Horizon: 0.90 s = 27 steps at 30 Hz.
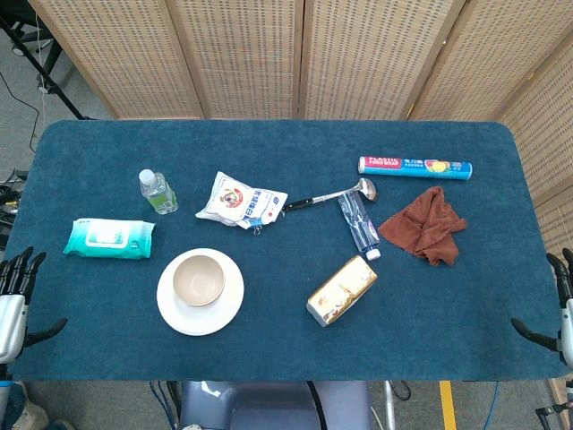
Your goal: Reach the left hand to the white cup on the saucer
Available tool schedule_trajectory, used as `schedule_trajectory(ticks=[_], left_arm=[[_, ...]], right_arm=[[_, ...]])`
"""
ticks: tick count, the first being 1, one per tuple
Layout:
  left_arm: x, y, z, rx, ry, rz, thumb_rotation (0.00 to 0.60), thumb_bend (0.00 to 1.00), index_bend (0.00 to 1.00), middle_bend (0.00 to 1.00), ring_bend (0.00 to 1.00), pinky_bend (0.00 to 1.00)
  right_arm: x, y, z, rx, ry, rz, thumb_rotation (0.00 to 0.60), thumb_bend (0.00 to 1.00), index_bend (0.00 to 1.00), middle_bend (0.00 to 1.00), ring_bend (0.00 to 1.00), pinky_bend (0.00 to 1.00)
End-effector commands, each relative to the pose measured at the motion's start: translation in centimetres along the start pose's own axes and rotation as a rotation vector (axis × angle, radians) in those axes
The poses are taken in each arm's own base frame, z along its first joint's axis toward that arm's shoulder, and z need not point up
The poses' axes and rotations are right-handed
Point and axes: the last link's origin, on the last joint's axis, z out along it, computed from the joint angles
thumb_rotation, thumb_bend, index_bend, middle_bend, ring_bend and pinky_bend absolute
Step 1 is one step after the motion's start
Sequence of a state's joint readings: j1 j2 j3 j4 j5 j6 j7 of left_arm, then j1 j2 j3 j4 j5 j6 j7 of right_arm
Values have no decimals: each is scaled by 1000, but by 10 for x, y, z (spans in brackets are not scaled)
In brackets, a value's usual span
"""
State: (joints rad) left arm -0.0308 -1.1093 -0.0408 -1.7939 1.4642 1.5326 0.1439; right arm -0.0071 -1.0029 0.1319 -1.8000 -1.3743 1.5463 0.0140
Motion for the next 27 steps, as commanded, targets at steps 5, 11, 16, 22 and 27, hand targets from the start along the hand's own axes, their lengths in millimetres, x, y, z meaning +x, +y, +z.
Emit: schedule_trajectory(ticks=[5, 11, 16, 22, 27], left_arm=[[-2, 0, 1, -4, -18, 1, 600, 88, 46, 0, 0, 0], [-14, 16, 16, -86, -76, 2, 600, 99, 140, 0, 0, 0], [-29, 46, 33, -188, -154, -8, 600, 141, 365, 0, 0, 0], [-44, 76, 46, -231, -209, 3, 600, 176, 460, 0, 0, 0], [-52, 94, 51, -259, -217, 29, 600, 177, 462, 0, 0, 0]], right_arm=[[0, 0, -1, -1, -1, 3, 600, 0, 43, 0, 0, 0], [-1, 1, 1, -10, -4, 2, 600, 0, 42, 0, 0, 0], [-2, 2, 2, -12, -8, 0, 600, 0, 43, 0, 0, 0], [-2, 4, 3, -19, -8, 3, 600, 0, 43, 0, 0, 0], [-2, 4, 3, -21, -11, 5, 600, 0, 42, 0, 0, 0]])
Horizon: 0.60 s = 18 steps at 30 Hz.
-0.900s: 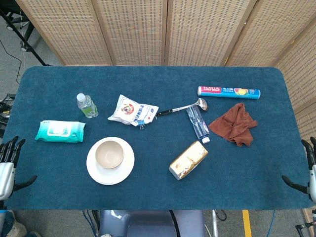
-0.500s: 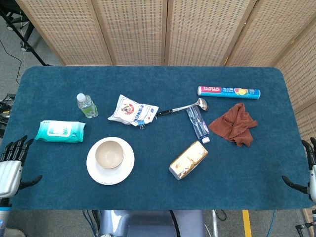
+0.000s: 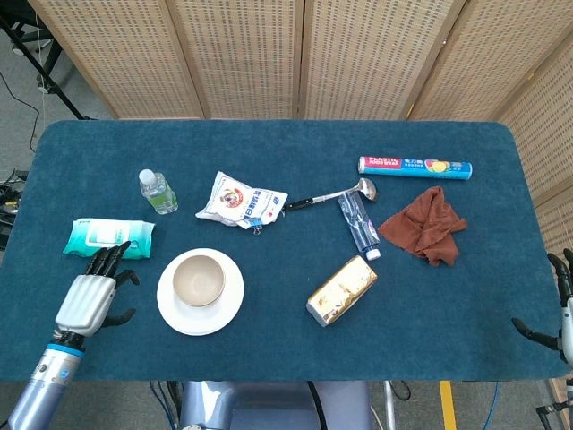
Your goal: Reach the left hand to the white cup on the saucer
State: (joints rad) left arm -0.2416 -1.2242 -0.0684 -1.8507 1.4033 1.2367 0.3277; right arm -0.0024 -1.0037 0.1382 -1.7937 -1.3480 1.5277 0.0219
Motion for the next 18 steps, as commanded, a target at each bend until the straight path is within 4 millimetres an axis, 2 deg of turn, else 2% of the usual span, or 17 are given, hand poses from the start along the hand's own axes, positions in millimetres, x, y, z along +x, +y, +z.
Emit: schedule_trajectory(ticks=[1, 7, 18], left_arm=[[-5, 15, 9, -28, -8, 14, 600, 178, 462, 0, 0, 0], [-15, 33, 20, -82, -26, 65, 600, 220, 489, 0, 0, 0], [-26, 47, 33, -95, -53, 84, 600, 235, 553, 0, 0, 0]], right_arm=[[0, 0, 0, -1, -1, 1, 600, 0, 42, 0, 0, 0], [1, 1, 0, -4, 0, 6, 600, 0, 43, 0, 0, 0], [2, 1, 1, -10, 1, 10, 600, 0, 42, 0, 0, 0]])
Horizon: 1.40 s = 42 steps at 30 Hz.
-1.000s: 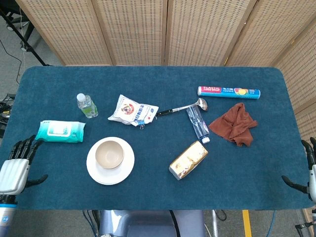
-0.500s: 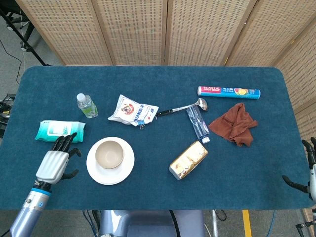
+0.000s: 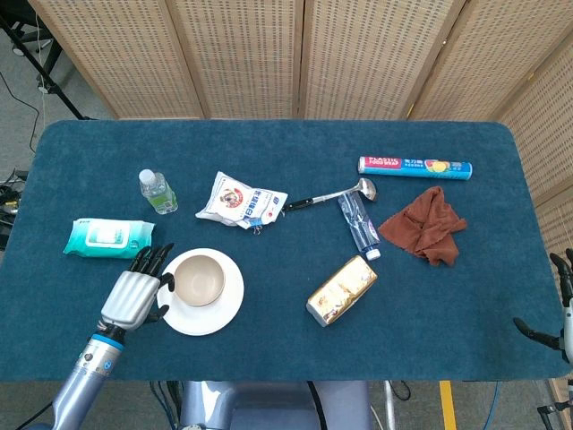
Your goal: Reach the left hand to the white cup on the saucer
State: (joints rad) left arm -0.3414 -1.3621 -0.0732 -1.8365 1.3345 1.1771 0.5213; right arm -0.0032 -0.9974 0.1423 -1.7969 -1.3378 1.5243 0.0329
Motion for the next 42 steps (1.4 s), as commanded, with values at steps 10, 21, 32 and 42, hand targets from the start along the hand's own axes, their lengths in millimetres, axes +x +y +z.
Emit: schedule_trajectory(ticks=[10, 21, 32, 42], left_arm=[[-6, 9, 14, -11, -16, 15, 600, 257, 554, 0, 0, 0], [-11, 19, 23, -24, -36, 38, 600, 270, 554, 0, 0, 0], [-13, 21, 26, -20, -55, 35, 600, 275, 554, 0, 0, 0], [-15, 21, 27, -13, -64, 38, 600, 409, 607, 0, 0, 0]], right_arm=[[1, 1, 0, -5, 0, 4, 600, 0, 43, 0, 0, 0], [3, 3, 1, -12, 5, 11, 600, 0, 43, 0, 0, 0], [4, 3, 2, -16, 8, 15, 600, 0, 43, 0, 0, 0], [3, 3, 2, -15, 3, 17, 600, 0, 42, 0, 0, 0]])
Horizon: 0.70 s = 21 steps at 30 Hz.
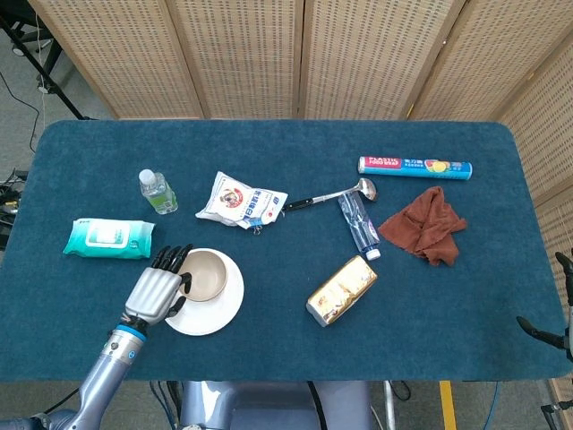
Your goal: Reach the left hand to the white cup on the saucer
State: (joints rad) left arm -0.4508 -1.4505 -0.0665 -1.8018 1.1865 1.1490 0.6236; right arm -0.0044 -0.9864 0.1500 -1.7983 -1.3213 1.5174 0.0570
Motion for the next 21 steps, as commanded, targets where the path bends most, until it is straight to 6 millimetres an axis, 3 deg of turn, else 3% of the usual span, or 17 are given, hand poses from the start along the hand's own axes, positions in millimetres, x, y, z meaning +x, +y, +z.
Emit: schedule_trajectory(ticks=[1, 13, 21], left_arm=[[-1, 0, 0, 2, -3, 5, 600, 415, 613, 0, 0, 0], [10, -6, -5, 13, 48, -15, 600, 445, 723, 0, 0, 0], [37, -12, -16, 16, 144, -51, 600, 446, 736, 0, 0, 0]], right_arm=[[0, 0, 0, -1, 1, 0, 600, 0, 42, 0, 0, 0], [0, 0, 0, 0, 0, 1, 600, 0, 42, 0, 0, 0], [0, 0, 0, 1, -1, 3, 600, 0, 42, 0, 0, 0]])
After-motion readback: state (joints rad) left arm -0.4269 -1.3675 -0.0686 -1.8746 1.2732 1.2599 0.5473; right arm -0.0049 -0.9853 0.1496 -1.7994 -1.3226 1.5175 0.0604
